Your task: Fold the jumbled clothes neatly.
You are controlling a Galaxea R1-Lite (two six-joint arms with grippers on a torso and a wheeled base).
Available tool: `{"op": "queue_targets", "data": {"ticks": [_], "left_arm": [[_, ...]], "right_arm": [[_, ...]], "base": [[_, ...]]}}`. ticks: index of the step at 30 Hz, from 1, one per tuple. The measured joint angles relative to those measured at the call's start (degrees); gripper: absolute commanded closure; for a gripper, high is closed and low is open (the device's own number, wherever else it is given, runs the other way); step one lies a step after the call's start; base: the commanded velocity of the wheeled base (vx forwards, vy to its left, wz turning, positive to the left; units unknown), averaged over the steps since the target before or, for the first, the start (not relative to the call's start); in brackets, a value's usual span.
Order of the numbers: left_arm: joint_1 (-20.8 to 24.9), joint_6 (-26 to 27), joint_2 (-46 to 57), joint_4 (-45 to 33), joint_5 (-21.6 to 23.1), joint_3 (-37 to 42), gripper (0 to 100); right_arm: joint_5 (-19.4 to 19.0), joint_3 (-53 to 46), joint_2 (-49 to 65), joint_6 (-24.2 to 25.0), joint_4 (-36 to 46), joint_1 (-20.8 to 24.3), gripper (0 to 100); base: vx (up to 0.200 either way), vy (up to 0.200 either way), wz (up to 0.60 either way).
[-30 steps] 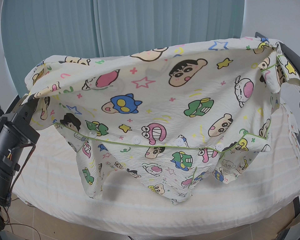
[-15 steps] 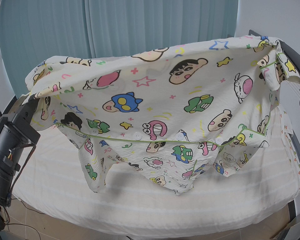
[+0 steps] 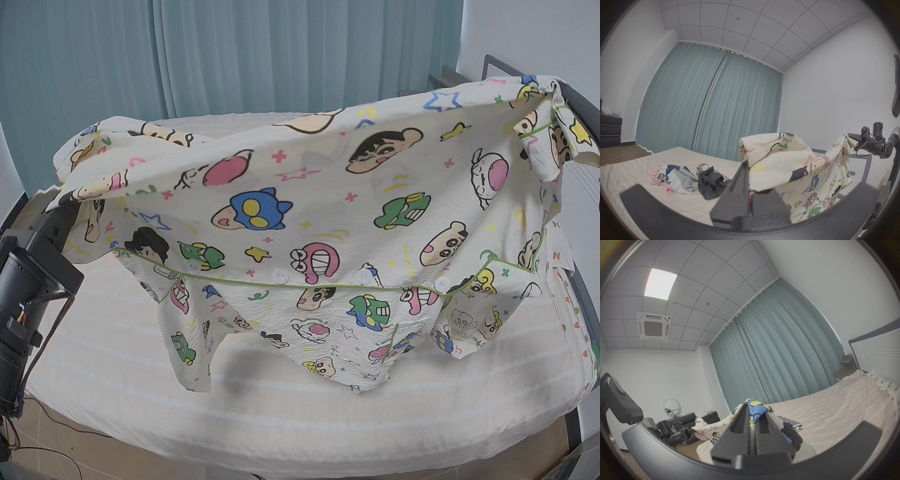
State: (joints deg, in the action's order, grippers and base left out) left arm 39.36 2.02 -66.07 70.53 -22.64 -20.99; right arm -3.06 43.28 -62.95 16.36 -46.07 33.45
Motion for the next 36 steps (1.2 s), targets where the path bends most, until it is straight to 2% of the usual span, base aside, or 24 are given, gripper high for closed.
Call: {"op": "queue_targets", "data": {"ticks": [12, 21, 36], "left_arm": [[0.1, -0.1, -0.2, 0.0, -0.1, 0.1, 100], [0.0, -0.1, -0.2, 0.0, -0.1, 0.5, 100], [0.1, -0.6, -0.2, 0.1, -0.1, 0.9, 100]], "right_arm": [[0.0, -0.4, 0.2, 0.0, 0.0, 0.1, 100], [0.0, -0.7, 0.4, 0.0, 0.0, 0.1, 100], [0.0, -0.7, 1.2, 0.0, 0.0, 0.1, 100]], "base": [[0.0, -0.2, 0.0], [0.0, 0.0, 0.0], [-0.2, 0.0, 0.0]]}}
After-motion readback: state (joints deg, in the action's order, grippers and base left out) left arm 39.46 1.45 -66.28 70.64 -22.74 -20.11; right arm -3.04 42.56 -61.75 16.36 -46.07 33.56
